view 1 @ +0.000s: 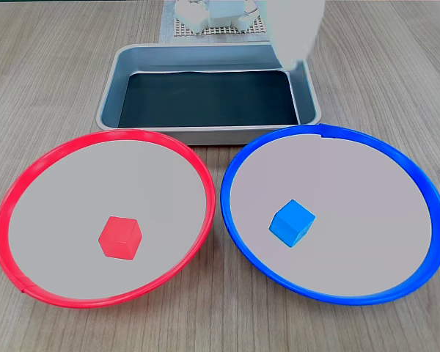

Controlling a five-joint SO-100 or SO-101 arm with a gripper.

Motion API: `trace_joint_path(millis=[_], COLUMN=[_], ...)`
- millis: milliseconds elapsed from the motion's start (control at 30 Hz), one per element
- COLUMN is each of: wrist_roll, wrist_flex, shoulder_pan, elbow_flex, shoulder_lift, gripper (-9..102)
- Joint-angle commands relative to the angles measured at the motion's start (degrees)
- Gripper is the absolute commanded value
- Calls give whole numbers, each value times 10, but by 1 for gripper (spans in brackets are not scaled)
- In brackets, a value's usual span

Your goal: Move two blocks tray to matching dishes

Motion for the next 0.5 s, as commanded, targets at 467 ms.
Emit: trace_joint_path(millis=[467], wrist_roll=[170], wrist_flex=[-25], shoulder_pan=[120], elbow_flex=[515], shoulder_lift=[584], gripper=[0])
